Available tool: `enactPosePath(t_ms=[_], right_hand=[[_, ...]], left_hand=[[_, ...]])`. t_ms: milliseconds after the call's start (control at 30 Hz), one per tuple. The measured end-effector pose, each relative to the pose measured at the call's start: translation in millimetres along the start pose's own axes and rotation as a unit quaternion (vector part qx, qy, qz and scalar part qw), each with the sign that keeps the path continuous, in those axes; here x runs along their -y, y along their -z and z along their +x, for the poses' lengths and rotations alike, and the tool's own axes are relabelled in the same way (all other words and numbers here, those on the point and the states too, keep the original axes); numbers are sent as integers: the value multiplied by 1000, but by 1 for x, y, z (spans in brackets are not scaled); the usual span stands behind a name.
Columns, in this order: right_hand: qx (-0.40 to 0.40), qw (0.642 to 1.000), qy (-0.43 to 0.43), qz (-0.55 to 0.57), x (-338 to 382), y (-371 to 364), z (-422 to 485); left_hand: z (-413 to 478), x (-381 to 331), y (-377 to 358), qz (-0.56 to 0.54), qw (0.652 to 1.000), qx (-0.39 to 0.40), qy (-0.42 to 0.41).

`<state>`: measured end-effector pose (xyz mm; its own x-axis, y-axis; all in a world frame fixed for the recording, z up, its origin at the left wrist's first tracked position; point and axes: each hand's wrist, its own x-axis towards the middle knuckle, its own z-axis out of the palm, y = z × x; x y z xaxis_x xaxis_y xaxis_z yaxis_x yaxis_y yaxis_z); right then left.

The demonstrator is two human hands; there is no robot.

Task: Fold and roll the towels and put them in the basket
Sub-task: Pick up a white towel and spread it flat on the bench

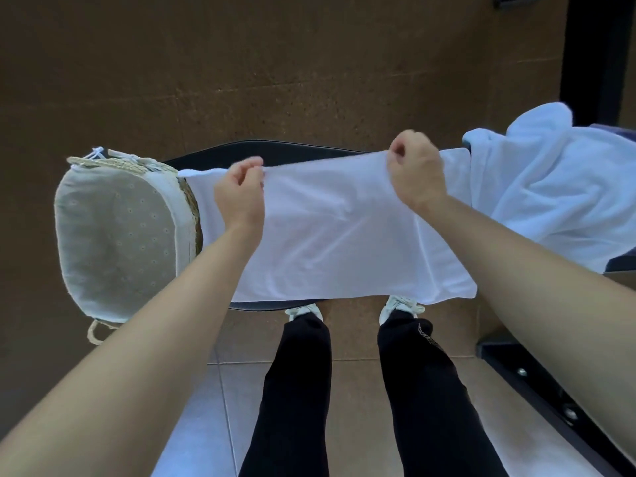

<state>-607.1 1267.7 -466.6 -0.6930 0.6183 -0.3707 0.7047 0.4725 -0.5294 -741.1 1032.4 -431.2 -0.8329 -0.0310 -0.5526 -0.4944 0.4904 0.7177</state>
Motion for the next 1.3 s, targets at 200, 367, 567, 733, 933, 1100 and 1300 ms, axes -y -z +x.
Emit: enactPosePath(t_ms=[200, 367, 567, 733, 933, 1100, 1300], right_hand=[[-93, 994, 13, 60, -38, 1, -47], [-40, 999, -4, -20, -97, -2, -90], [50, 990, -5, -133, -144, 23, -85], [69, 988, -1, -141, -168, 39, -81], [62, 985, -35, -158, -178, 53, -83], [127, 969, 90, -191, -162, 51, -91], [34, 992, 41, -115, -175, 66, -85]], left_hand=[[-22, 27, -20, 260, 941, 134, -169], [-68, 70, -32, 498, 812, 208, -221], [-87, 93, -44, 587, 756, 225, -181], [-108, 92, -72, 587, 765, 217, -148], [-130, 98, -91, 592, 756, 208, -186], [-138, 112, -79, 611, 723, 208, -244], [-136, 103, -84, 587, 766, 196, -174]])
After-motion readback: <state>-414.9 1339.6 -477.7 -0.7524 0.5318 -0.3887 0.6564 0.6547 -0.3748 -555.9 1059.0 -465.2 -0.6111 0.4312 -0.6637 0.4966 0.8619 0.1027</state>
